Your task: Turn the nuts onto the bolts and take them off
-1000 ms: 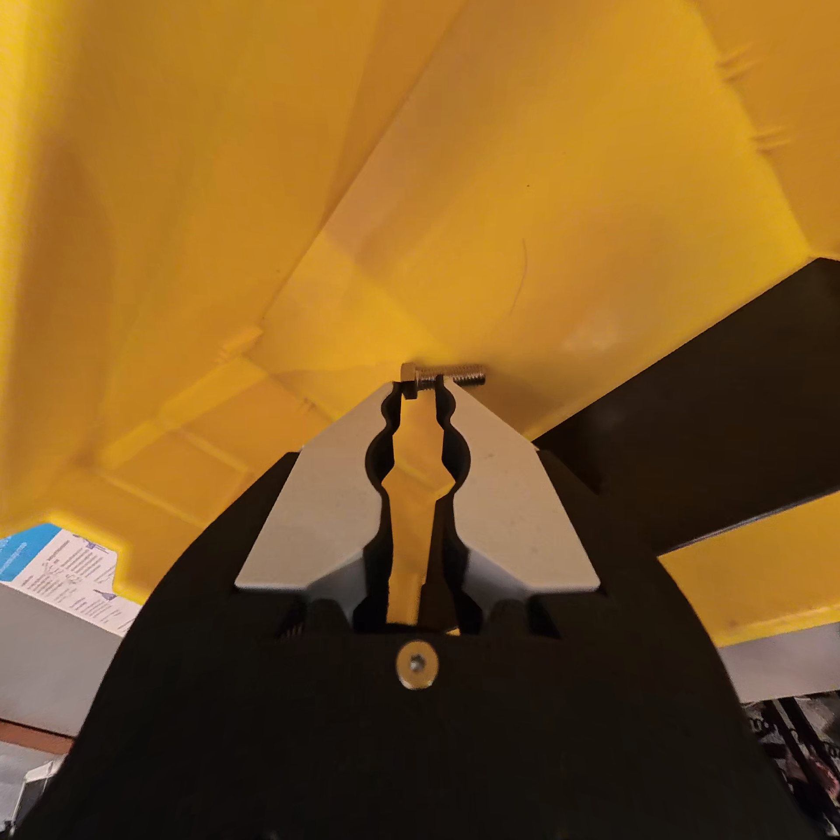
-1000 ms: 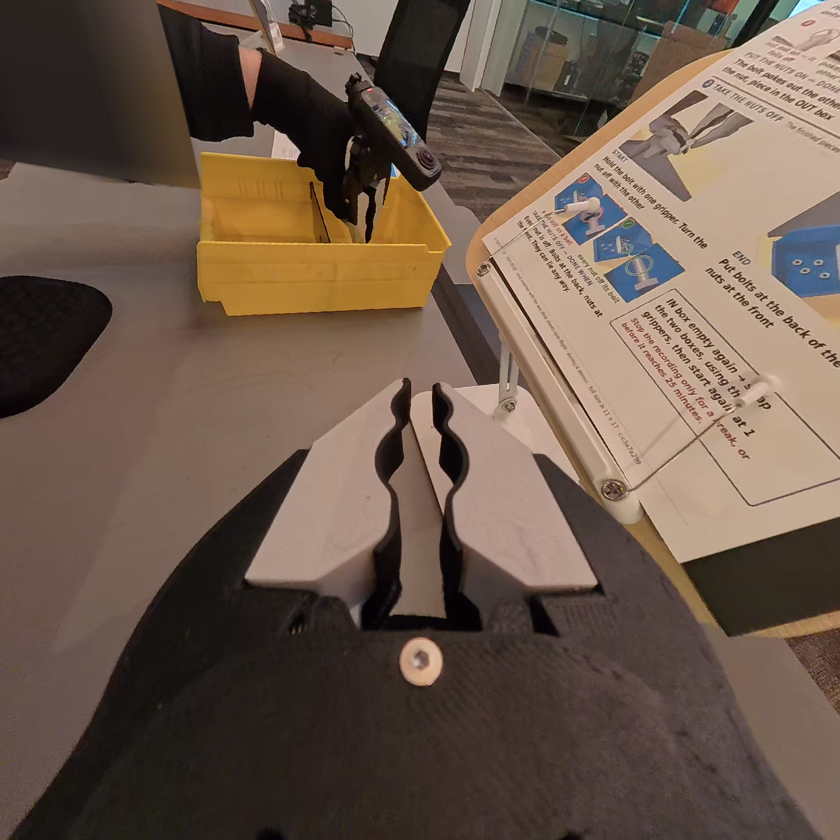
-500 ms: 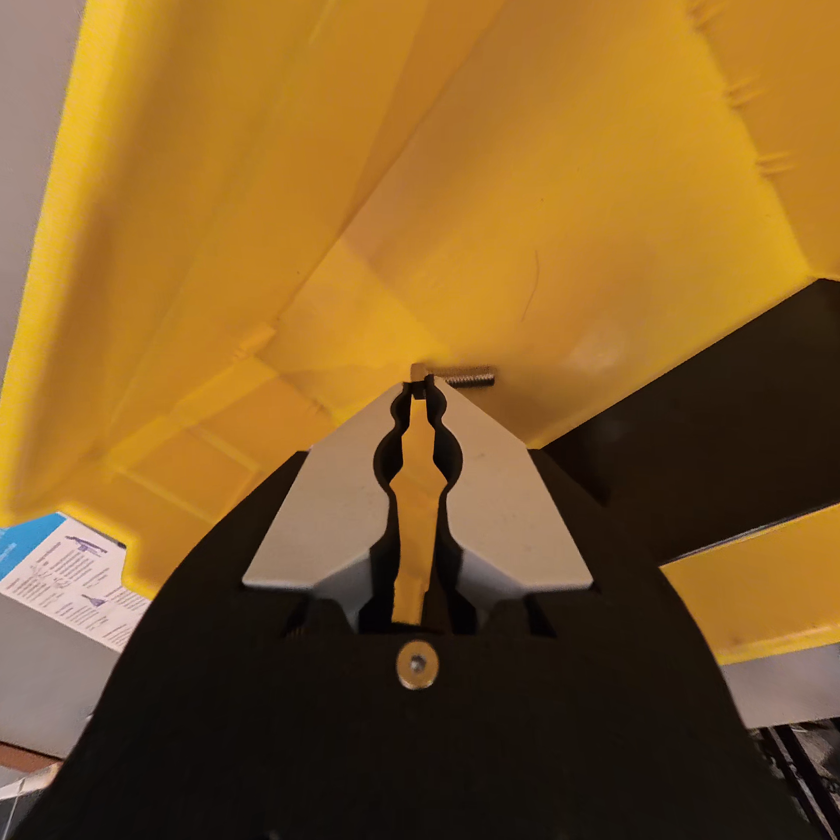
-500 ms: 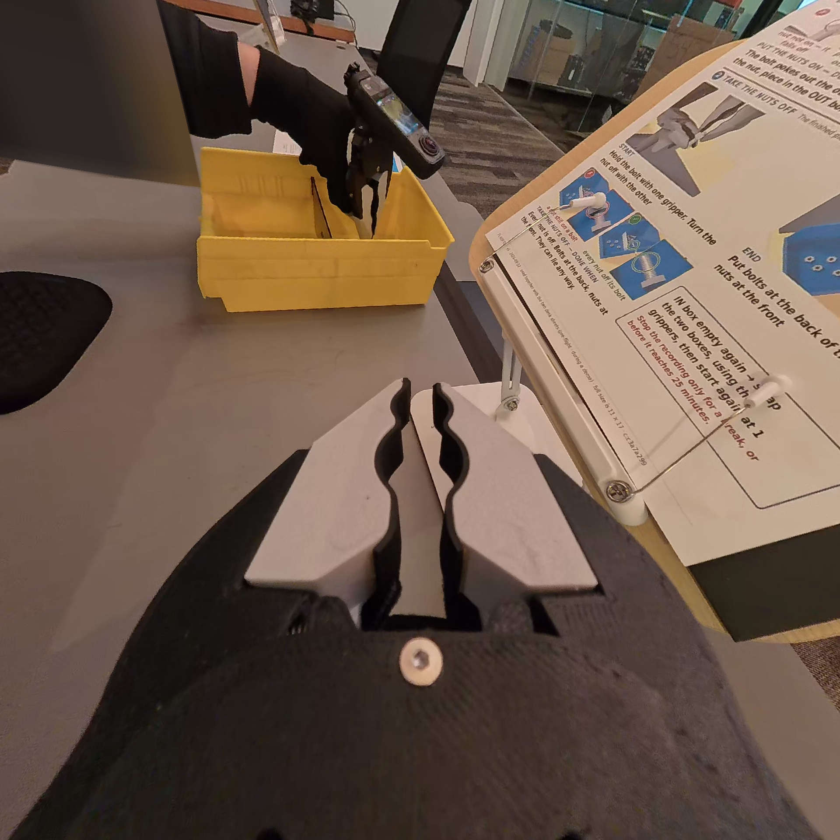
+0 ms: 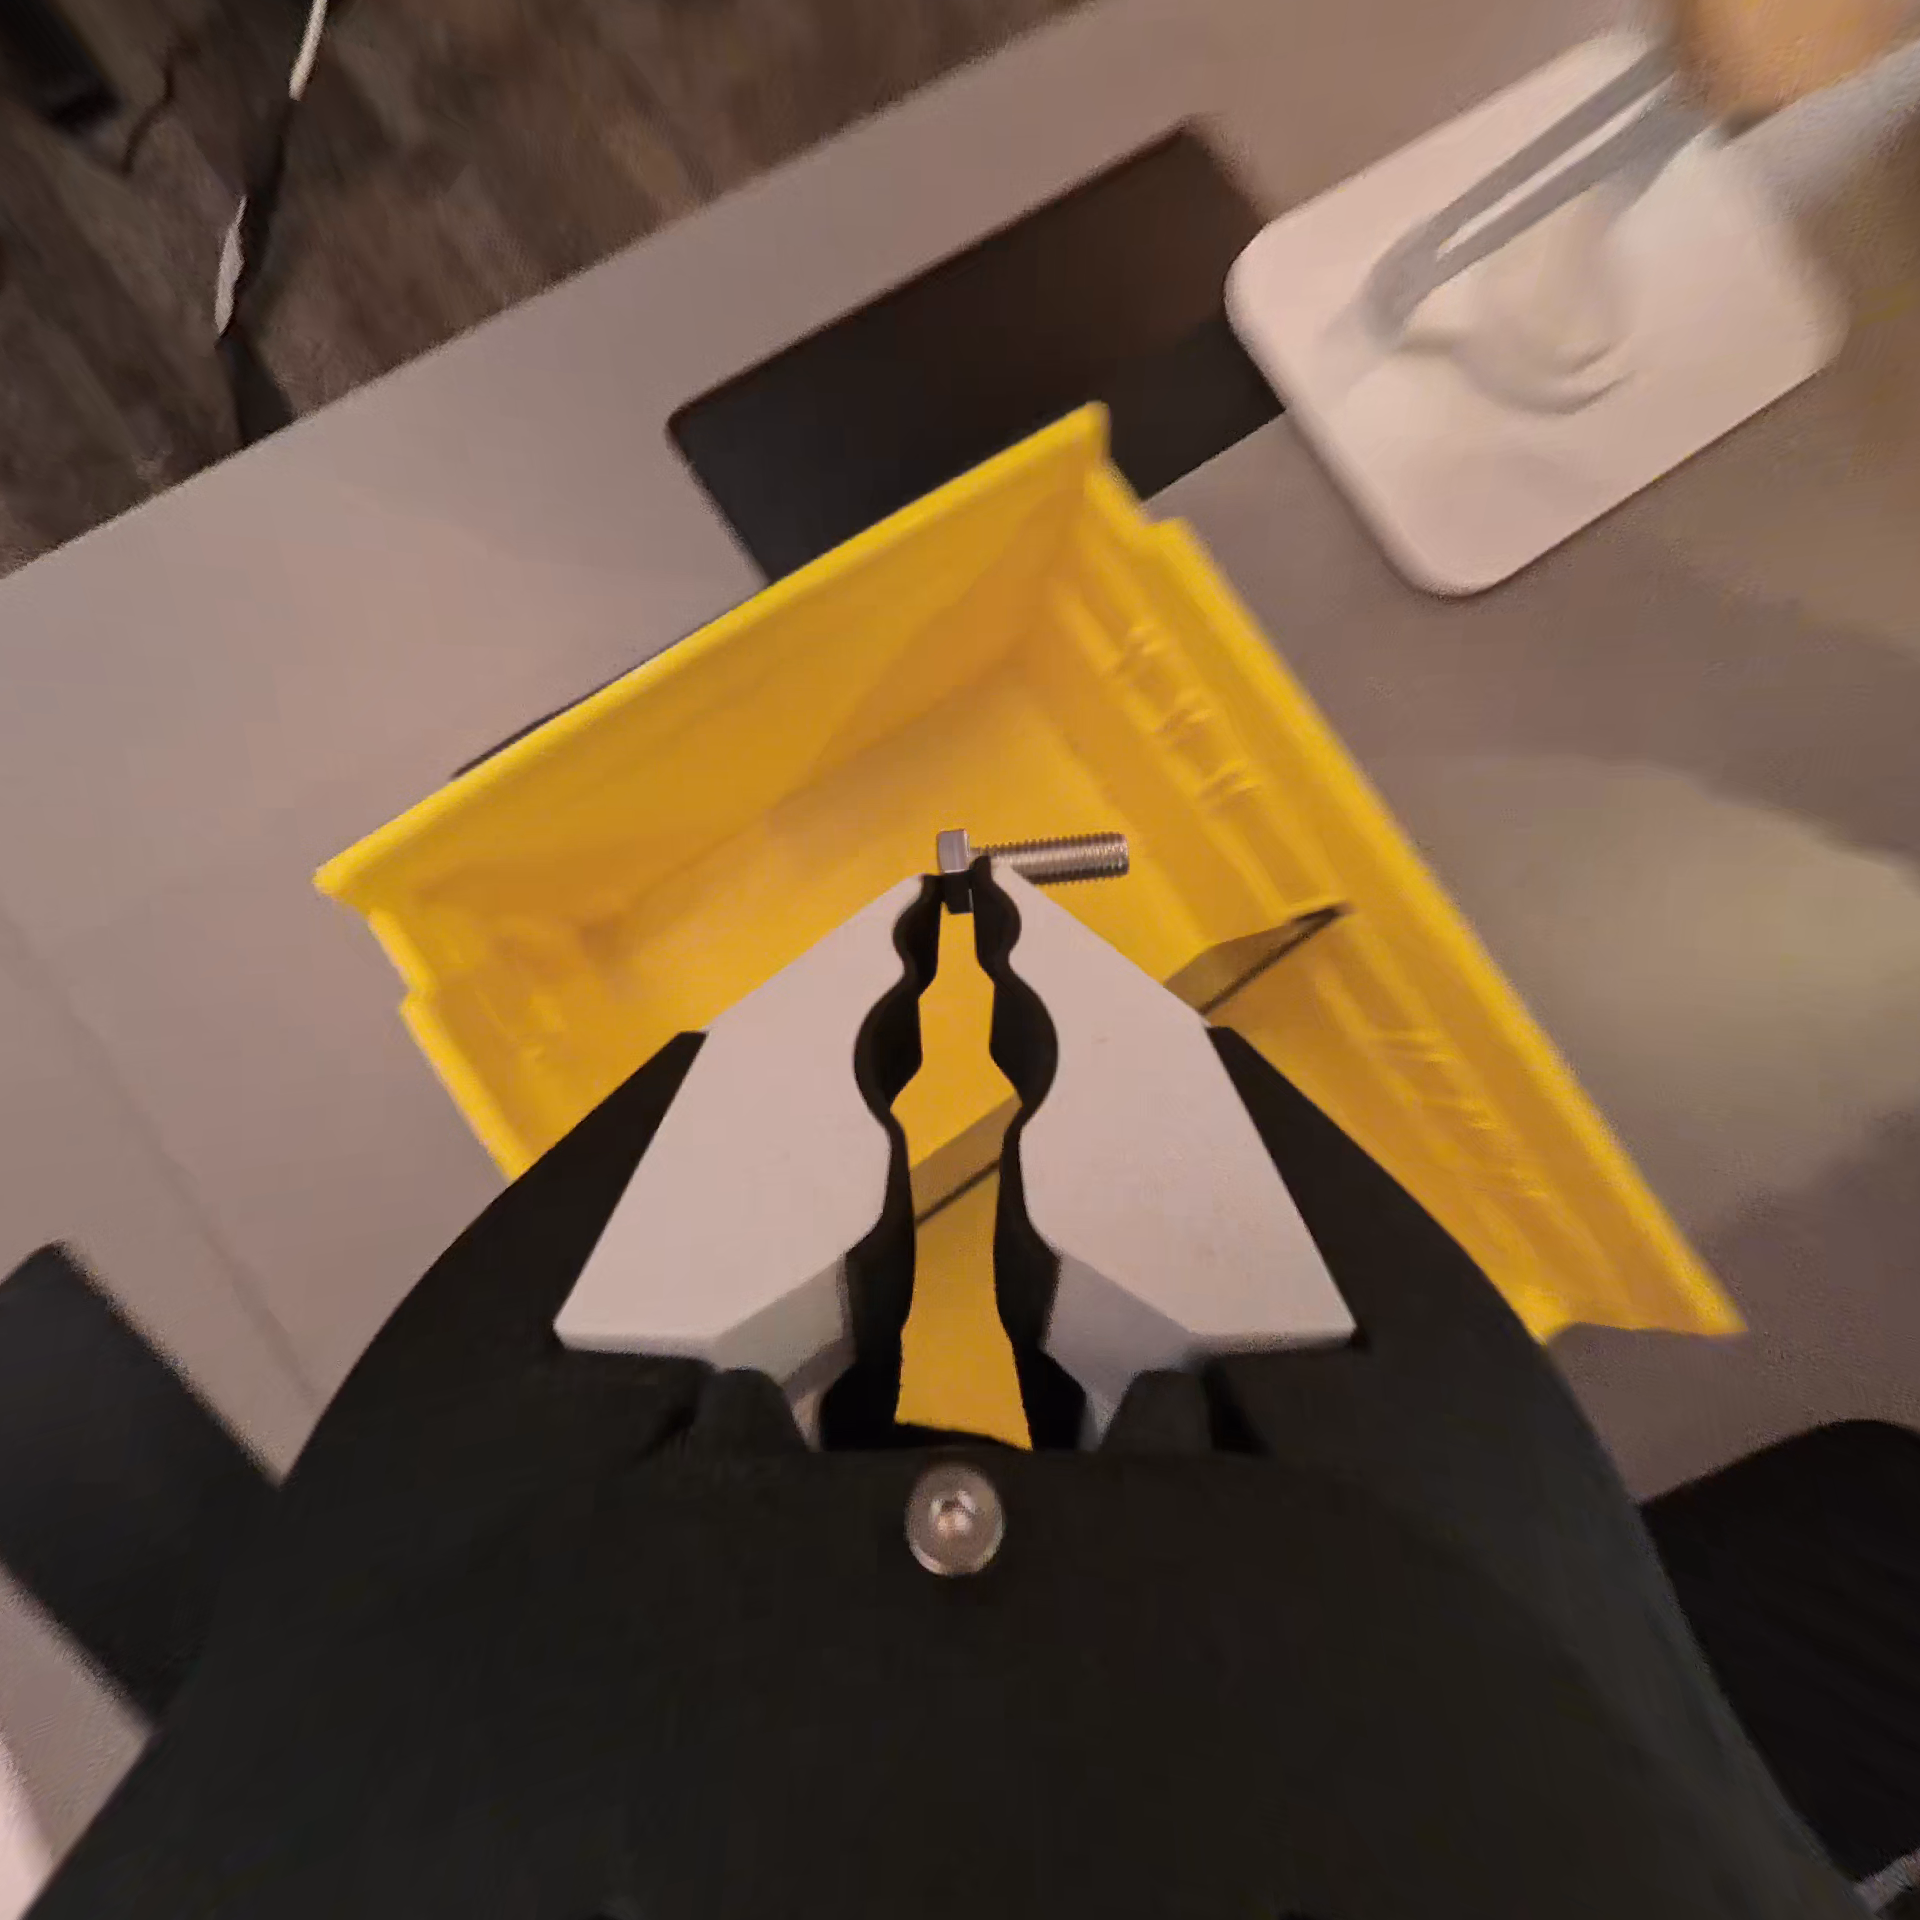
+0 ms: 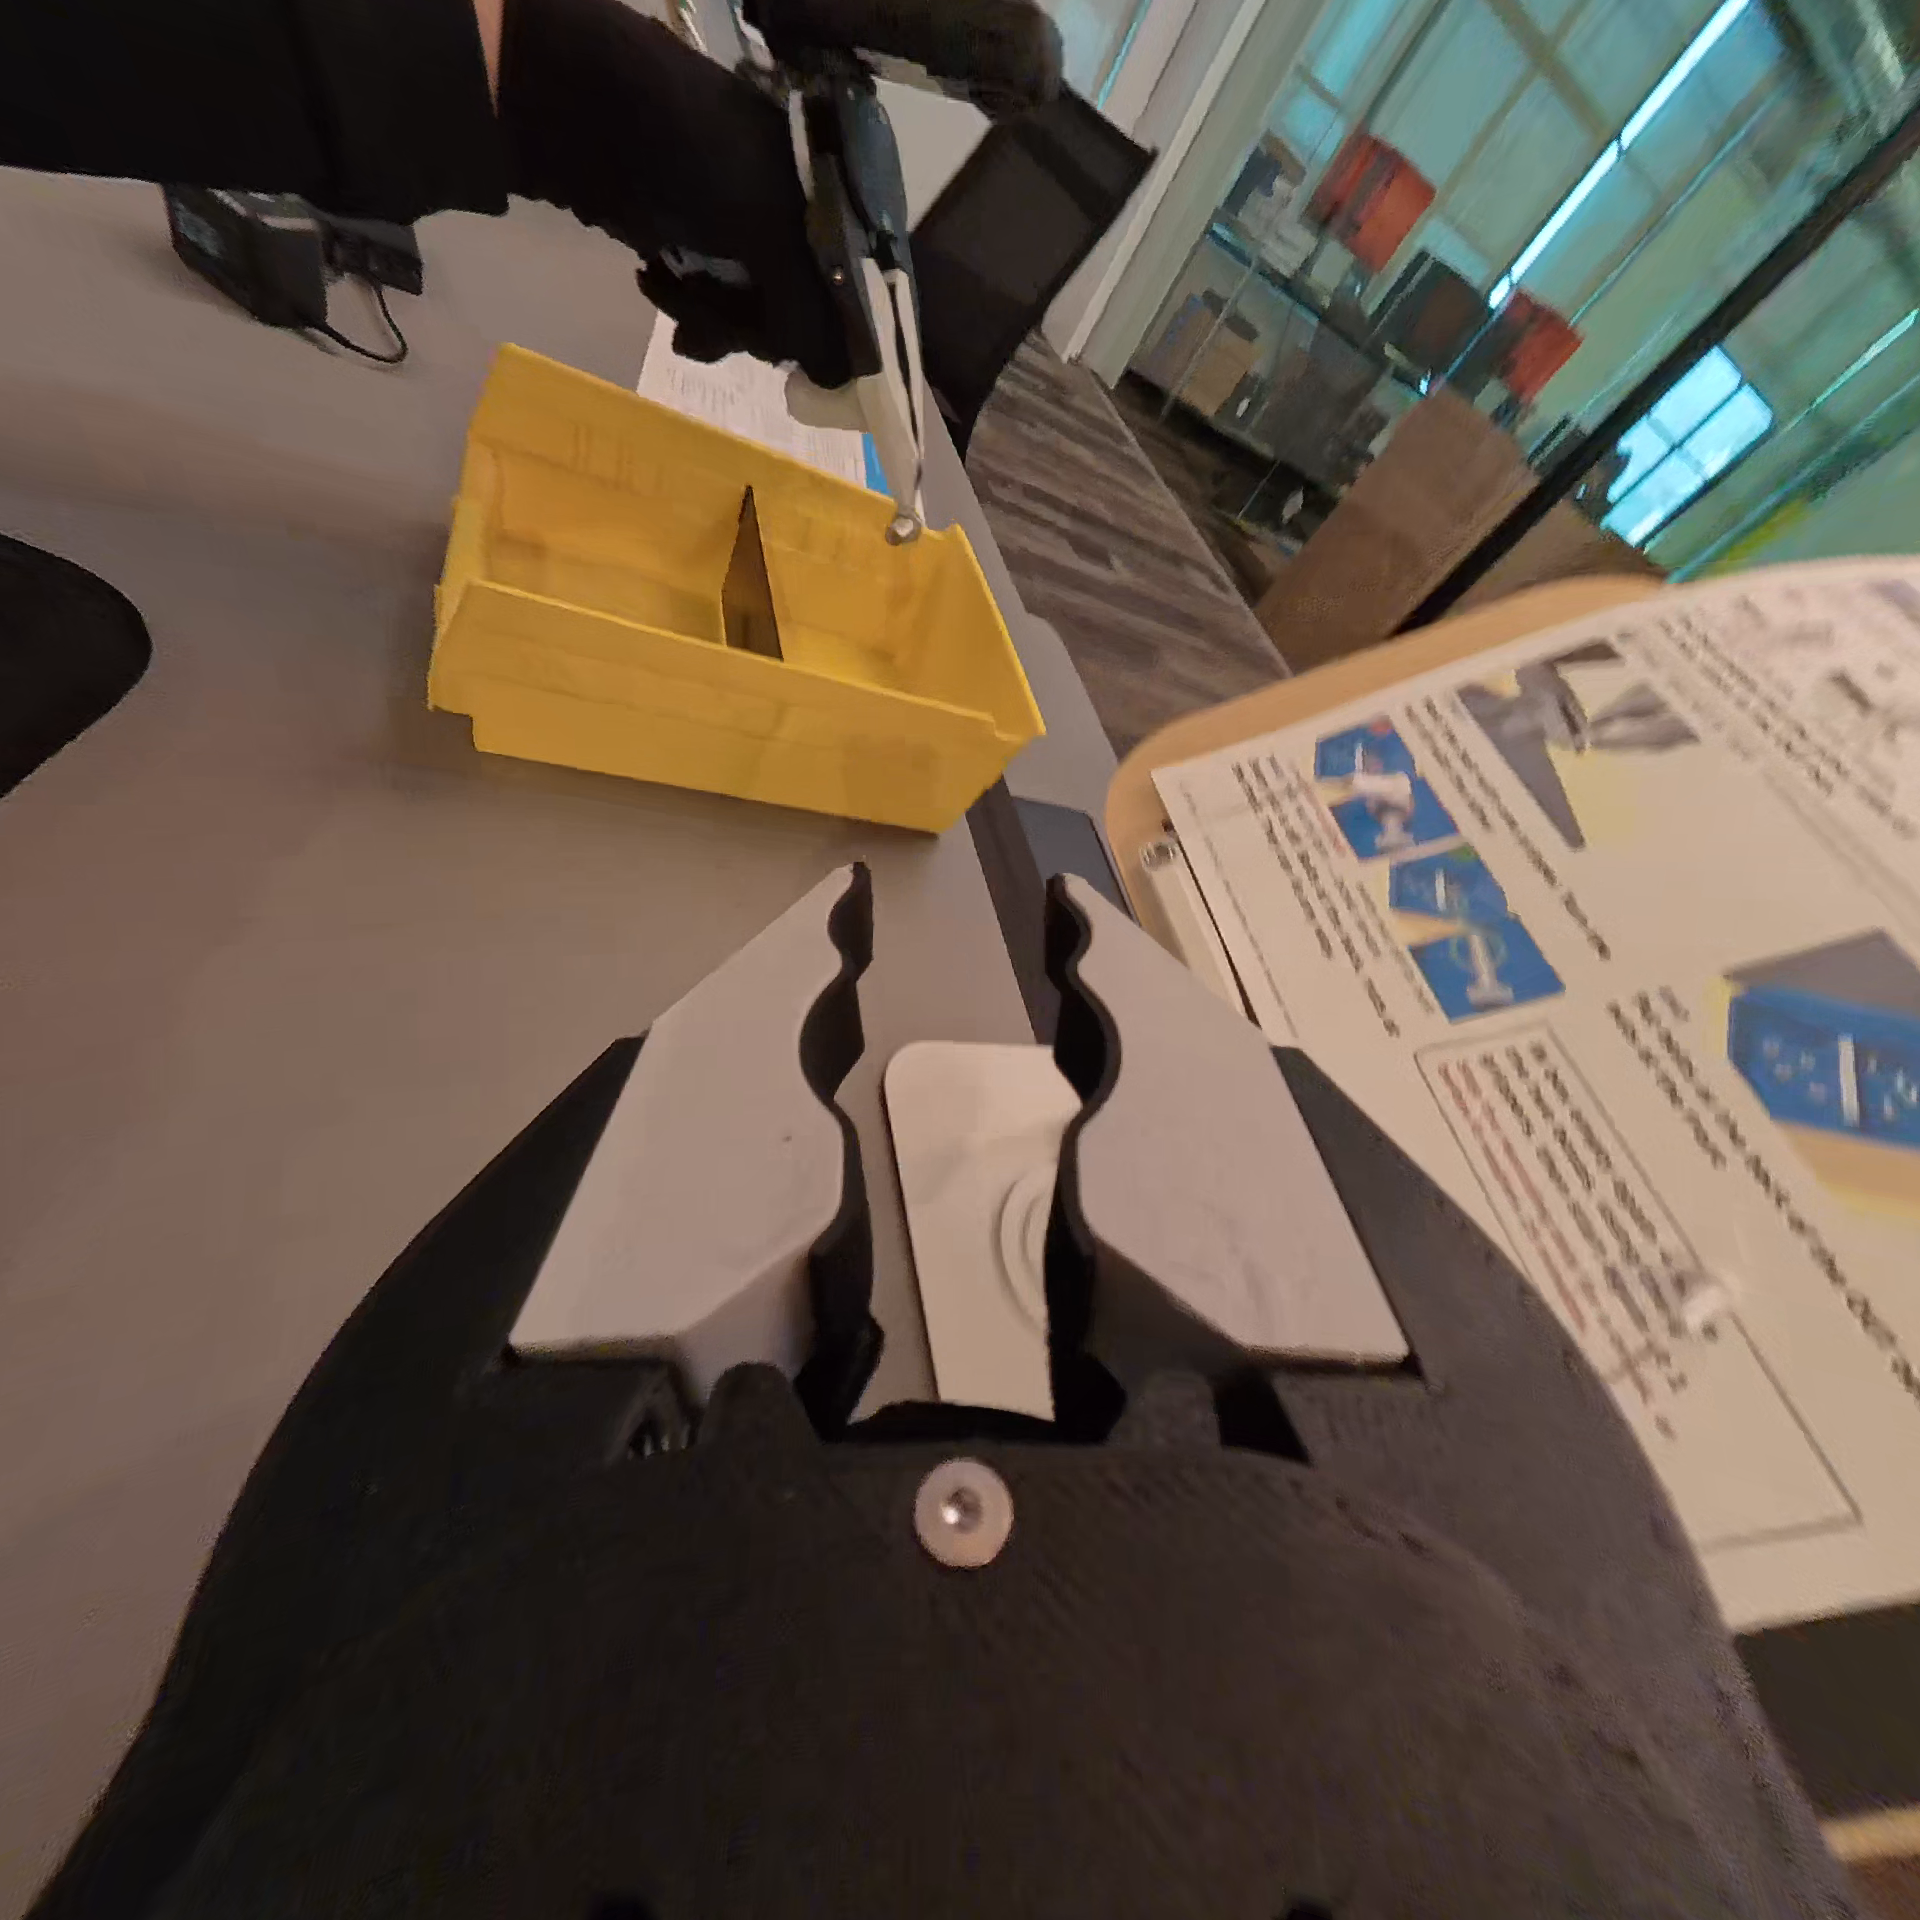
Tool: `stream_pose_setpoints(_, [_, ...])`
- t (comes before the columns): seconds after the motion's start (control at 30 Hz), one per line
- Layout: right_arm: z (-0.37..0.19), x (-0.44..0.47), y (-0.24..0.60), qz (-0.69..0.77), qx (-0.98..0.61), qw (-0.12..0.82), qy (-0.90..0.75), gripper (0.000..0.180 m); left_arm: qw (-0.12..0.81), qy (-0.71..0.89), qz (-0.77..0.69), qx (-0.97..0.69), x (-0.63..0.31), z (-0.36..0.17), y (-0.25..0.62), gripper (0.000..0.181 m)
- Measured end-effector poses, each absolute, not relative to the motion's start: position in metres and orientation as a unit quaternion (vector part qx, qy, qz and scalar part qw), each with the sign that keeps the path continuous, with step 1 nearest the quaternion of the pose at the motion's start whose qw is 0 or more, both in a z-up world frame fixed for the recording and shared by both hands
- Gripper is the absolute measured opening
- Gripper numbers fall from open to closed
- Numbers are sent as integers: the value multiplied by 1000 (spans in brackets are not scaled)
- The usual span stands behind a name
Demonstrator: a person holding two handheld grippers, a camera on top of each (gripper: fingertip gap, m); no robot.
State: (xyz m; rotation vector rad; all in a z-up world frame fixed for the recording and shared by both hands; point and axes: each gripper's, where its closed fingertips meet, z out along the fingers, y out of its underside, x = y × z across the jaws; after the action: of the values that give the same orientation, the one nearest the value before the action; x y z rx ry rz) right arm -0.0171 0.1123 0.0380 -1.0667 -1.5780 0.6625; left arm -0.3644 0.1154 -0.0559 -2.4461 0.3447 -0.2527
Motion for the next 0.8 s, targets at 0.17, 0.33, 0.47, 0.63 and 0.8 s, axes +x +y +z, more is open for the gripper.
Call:
stream_pose_setpoints(0.17, [42, -47, 74, 270, -379, 564, -683, 34, 413, 143, -231, -869, -278, 1, 90, 4])
stream_pose_setpoints(0.33, [32, -71, 45, 225, -328, 583, -708, 34, 420, 189, -352, -815, -172, 14, 65, 5])
stream_pose_setpoints(0.47, [25, -80, 29, 215, -293, 591, -720, 32, 400, 203, -424, -787, -118, 10, 52, 5])
stream_pose_setpoints(0.63, [14, -85, 30, 193, -289, 590, -729, 23, 382, 203, -458, -777, -96, 3, 50, 4])
stream_pose_setpoints(0.8, [5, -86, 33, 195, -297, 578, -735, 7, 370, 202, -473, -773, -90, -4, 50, 4])
